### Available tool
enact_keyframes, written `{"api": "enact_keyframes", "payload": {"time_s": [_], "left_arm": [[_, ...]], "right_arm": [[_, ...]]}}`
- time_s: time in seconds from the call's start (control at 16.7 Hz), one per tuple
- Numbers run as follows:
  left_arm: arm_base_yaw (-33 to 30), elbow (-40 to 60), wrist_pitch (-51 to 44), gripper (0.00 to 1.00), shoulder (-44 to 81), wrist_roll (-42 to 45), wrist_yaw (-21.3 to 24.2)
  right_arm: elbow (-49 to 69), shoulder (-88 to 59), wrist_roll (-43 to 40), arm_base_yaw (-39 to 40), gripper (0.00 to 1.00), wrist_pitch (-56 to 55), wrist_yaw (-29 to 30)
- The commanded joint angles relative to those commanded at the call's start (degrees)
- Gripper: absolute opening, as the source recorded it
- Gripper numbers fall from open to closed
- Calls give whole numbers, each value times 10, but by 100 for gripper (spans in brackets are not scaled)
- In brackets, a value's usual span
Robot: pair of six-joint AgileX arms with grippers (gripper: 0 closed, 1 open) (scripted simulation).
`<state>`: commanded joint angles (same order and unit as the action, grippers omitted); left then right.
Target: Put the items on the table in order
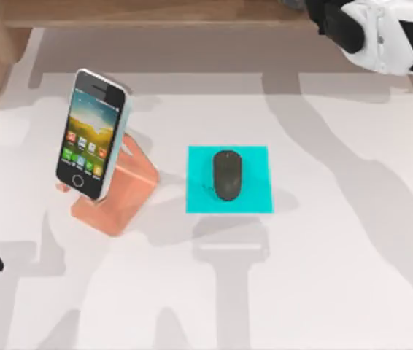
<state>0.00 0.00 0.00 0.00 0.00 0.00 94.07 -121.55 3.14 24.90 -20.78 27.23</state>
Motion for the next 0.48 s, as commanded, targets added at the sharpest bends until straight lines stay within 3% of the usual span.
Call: {"api": "enact_keyframes", "payload": {"time_s": [0.18, 0.48], "left_arm": [[0, 0, 0, 100, 0, 0, 0], [0, 0, 0, 100, 0, 0, 0]], "right_arm": [[0, 0, 0, 0, 98, 0, 0], [0, 0, 0, 0, 100, 0, 0]]}}
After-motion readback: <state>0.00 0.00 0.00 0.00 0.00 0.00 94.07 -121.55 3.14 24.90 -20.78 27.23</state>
